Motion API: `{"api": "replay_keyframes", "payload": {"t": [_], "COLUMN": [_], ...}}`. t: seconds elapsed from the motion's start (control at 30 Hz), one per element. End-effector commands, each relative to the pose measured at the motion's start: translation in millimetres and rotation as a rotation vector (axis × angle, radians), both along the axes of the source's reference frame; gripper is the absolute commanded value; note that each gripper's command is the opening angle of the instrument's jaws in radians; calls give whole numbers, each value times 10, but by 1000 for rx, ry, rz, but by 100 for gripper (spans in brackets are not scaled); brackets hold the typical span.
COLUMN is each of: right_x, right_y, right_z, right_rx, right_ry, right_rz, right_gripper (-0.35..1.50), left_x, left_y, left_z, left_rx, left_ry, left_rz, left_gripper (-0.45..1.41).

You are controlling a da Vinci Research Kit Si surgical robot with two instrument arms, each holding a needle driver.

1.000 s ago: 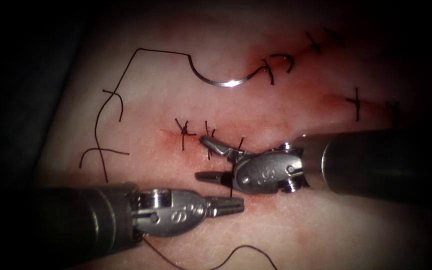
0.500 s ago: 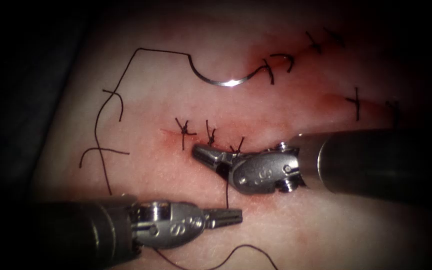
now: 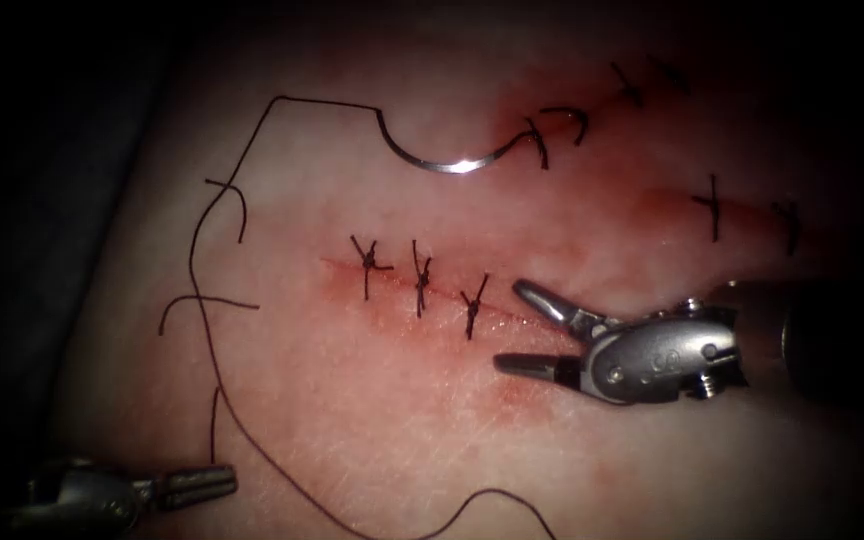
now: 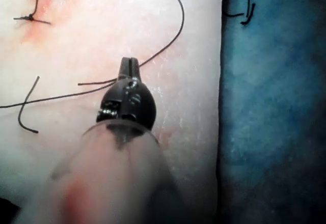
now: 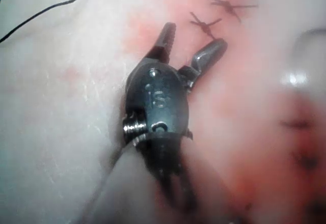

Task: Wound Closure
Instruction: Set down the short suture piece with the left tool.

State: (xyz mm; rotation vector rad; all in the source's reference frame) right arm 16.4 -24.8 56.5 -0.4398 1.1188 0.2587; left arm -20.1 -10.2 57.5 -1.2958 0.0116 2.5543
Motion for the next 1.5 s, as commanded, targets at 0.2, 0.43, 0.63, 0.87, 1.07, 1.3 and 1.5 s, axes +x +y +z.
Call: {"api": "replay_keyframes", "payload": {"t": [0.2, 0.43, 0.63, 0.87, 1.07, 1.3, 1.5], "right_x": [7, 2, 3, 2, 1, -10, -39], "right_y": [-5, -9, -9, -10, -8, -4, -4], "right_z": [8, 7, 7, 7, 6, 4, -4], "right_rx": [0, -1, -2, 33, 92, 127, 196], "right_ry": [1, -6, -6, 12, 29, 11, -5], "right_rz": [0, 2, 3, 15, 45, 82, 134], "right_gripper": [109, 104, 99, 98, 109, 116, 113], "left_x": [10, 39, 76, 104, 114, 75, -44], "left_y": [-9, 1, -10, -33, -44, 0, 112], "left_z": [50, 122, 147, 126, 75, 20, 6], "left_rx": [15, 74, 117, 167, 225, 237, 92], "left_ry": [22, 10, 7, 14, -40, -123, -8], "left_rz": [-40, -109, -153, -145, -114, -129, -207], "left_gripper": [-45, 0, 17, 7, 9, 37, 52]}}
